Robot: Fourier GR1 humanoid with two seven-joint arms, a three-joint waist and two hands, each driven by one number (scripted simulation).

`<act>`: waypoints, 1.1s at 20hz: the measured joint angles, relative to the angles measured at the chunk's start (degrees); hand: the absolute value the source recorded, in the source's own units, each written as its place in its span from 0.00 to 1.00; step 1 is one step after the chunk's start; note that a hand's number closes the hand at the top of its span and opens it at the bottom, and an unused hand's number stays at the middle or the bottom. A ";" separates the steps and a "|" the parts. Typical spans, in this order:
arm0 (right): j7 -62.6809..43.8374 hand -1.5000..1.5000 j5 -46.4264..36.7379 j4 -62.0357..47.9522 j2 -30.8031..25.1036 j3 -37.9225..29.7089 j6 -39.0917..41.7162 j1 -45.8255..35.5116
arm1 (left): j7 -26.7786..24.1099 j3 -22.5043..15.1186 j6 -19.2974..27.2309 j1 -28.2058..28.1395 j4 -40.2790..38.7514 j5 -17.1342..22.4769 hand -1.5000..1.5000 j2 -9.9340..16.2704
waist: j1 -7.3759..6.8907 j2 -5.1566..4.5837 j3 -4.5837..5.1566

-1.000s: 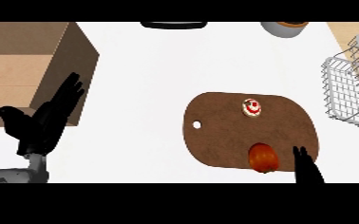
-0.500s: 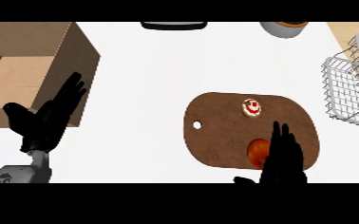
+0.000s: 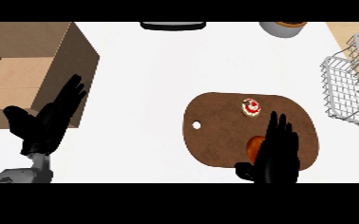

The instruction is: Pick the tomato from the cutting board and place it in the tiered basket

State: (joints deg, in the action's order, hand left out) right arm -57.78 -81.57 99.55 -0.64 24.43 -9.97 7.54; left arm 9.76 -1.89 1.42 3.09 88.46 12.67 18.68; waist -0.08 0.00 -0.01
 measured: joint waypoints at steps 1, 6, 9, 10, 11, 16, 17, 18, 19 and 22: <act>0.03 0.00 -0.59 -0.64 0.11 -0.23 -0.52 -0.02 | 0.81 0.28 -0.48 -0.10 1.02 0.22 0.50 0.16 | 0.00 0.02 0.02; 1.23 0.00 -0.36 -1.66 -0.80 -3.01 -2.05 -0.11 | 1.45 1.26 -0.71 0.37 1.24 -1.17 0.50 -1.25 | 0.10 0.13 0.06; 1.71 1.00 1.66 -2.88 -0.48 -4.18 -0.49 -0.77 | 1.05 1.42 -1.07 0.57 0.54 -1.99 0.50 -2.00 | 0.13 0.22 0.15; 2.07 1.00 2.96 -3.28 -0.19 -4.37 -0.29 -0.67 | 0.72 1.47 -1.19 0.38 0.46 -2.17 0.50 -2.23 | 0.12 0.26 0.19; 2.52 1.00 4.51 -3.31 -0.04 -4.69 0.40 -0.65 | 0.76 1.25 -0.96 -0.19 1.22 -2.57 0.50 -2.51 | 0.07 0.28 0.19; 3.97 1.00 5.90 -5.32 -0.87 -4.57 3.59 -1.23 | 0.72 3.21 -2.88 0.78 -0.18 -2.01 0.50 -1.75 | 0.06 0.28 0.18; 4.54 1.00 5.97 -6.20 -1.30 -4.81 3.61 -1.54 | 0.87 2.83 -2.47 0.44 0.35 -2.52 0.50 -2.28 | 0.01 0.35 0.23; 4.50 1.00 5.46 -6.87 -1.23 -4.64 4.21 -2.30 | 0.88 2.64 -2.46 0.60 0.02 -2.90 0.50 -2.61 | 0.02 0.35 0.24; 5.23 1.00 5.45 -7.07 -1.78 -4.57 4.10 -2.11 | 1.83 2.85 -2.50 0.92 0.44 -2.76 0.50 -2.54 | 0.01 0.42 0.29; 5.33 1.00 3.61 -7.27 -2.14 -3.77 3.81 -2.11 | 1.34 3.73 -3.31 0.31 0.39 -2.51 0.50 -2.66 | 0.03 0.55 0.40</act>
State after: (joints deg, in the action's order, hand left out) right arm -52.45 -77.97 92.28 -2.78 20.66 -6.16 5.44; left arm 11.11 1.84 -1.89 3.40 88.85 10.16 16.02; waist -0.05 0.55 0.39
